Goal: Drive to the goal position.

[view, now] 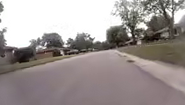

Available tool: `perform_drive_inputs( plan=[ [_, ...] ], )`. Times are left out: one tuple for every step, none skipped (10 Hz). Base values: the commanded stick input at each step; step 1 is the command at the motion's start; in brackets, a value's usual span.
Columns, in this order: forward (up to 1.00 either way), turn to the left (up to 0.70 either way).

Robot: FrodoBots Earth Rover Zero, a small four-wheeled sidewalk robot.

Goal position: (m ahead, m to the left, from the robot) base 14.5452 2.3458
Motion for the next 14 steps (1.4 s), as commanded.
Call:
perform_drive_inputs(
  plan=[
    [0.70, 0.00],
    [0.70, 0.00],
    [0.70, 0.00],
    [0.70, 0.00],
    [0.70, 0.00],
    [0.70, 0.00],
    [0.70, 0.00],
    [0.70, 0.00],
    [0.70, 0.00],
    [0.70, 0.00],
    [0.70, 0.00],
    [0.70, 0.00],
    [0.70, 0.00],
    [0.70, 0.00]
  ],
)
